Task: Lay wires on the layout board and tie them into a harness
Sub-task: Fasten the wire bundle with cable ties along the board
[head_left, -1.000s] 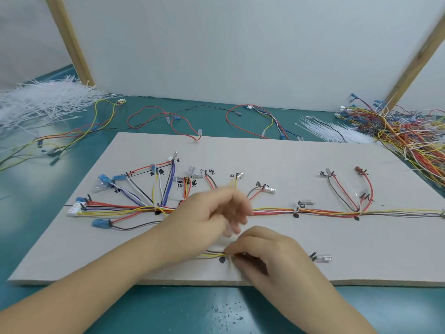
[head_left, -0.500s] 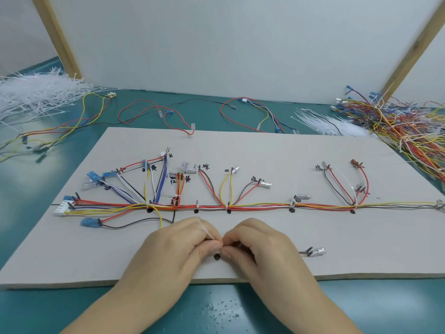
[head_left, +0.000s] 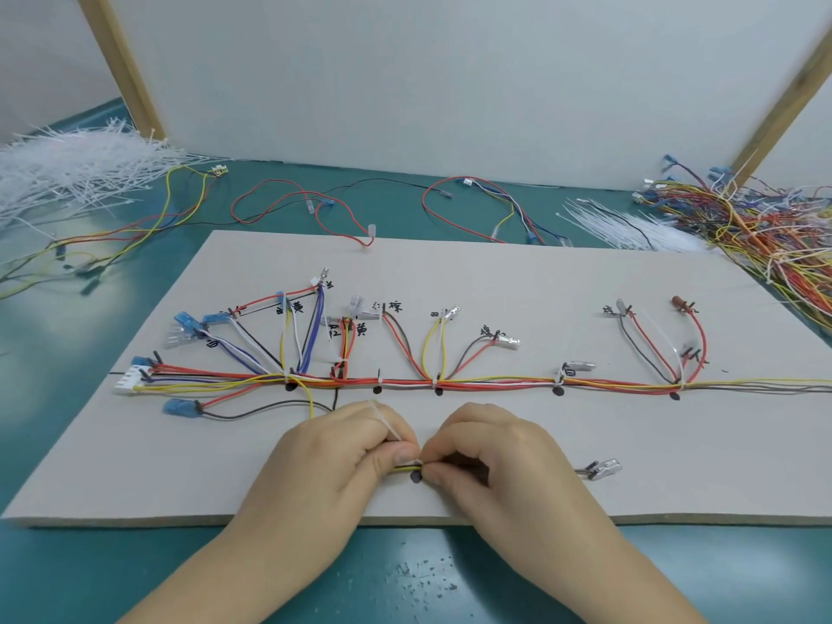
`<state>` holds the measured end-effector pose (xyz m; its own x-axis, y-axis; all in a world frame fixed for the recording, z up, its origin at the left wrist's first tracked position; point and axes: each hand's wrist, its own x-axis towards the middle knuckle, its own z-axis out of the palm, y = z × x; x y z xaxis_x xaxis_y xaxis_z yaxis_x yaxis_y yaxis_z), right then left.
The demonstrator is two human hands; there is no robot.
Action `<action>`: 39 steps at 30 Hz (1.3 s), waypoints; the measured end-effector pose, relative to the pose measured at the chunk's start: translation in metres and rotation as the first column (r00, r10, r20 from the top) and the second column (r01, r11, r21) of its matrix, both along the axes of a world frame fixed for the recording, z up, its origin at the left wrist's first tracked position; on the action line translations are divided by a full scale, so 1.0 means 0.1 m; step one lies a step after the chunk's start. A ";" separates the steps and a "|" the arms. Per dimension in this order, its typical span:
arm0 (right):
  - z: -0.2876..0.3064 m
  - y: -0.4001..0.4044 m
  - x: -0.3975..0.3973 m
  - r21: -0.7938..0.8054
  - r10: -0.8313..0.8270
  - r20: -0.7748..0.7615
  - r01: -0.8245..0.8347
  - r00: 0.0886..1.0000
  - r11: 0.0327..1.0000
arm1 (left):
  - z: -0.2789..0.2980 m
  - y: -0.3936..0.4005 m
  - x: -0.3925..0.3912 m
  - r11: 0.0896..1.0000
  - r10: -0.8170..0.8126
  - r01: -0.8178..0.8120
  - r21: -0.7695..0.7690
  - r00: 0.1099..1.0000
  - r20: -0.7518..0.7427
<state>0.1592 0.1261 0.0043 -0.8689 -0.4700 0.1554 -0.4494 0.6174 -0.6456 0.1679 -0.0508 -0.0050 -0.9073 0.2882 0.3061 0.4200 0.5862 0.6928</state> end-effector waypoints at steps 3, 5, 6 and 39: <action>0.01 0.00 -0.02 -0.042 -0.013 0.049 0.015 0.999 0.999 | 0.01 0.01 0.01 0.999 0.012 -0.012 0.029 1.000 0.014; 0.01 0.00 -0.02 -0.038 -0.009 0.037 0.010 0.999 0.999 | 0.01 0.02 0.01 0.999 0.019 -0.019 0.033 1.000 0.016; 0.00 -0.01 -0.02 -0.034 -0.007 0.029 0.008 1.000 0.999 | 0.01 0.02 0.01 0.999 0.020 -0.021 0.033 1.000 0.019; 0.15 1.09 0.08 -0.003 -0.260 0.105 0.261 0.960 0.965 | 0.05 0.04 -0.02 0.956 -0.078 0.082 -0.280 0.997 0.024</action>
